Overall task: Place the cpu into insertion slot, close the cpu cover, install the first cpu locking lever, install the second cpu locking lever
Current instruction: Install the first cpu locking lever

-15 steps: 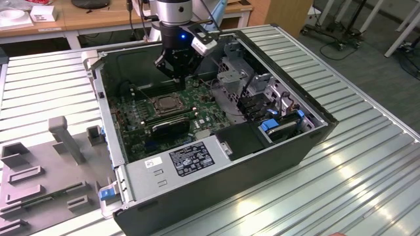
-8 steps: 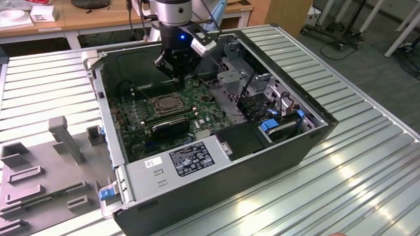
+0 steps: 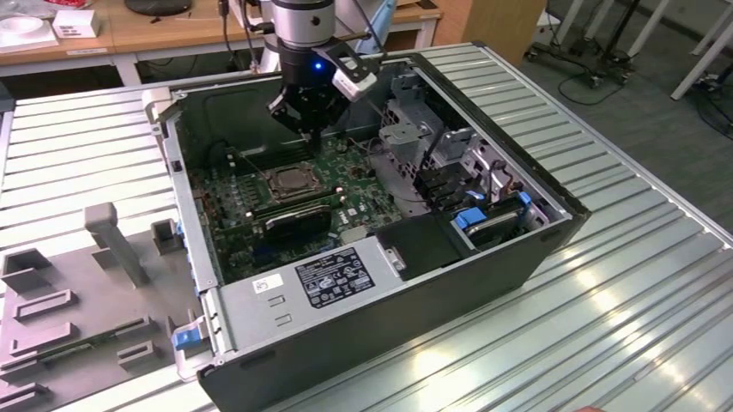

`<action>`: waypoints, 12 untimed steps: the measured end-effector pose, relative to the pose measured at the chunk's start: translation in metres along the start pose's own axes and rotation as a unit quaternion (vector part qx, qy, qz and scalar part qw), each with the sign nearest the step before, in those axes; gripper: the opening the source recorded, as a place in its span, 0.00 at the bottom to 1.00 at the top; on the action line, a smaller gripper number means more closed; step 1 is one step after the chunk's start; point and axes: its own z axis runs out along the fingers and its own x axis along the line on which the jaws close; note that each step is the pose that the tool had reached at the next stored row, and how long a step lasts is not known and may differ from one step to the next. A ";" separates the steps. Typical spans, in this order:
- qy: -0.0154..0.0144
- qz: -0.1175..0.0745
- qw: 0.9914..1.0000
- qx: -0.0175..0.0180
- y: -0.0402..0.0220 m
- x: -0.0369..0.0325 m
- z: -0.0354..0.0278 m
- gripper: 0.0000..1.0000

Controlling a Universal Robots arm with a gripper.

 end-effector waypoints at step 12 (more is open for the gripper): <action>0.000 0.002 1.000 0.000 0.0039 0.0274 0.0005 0.11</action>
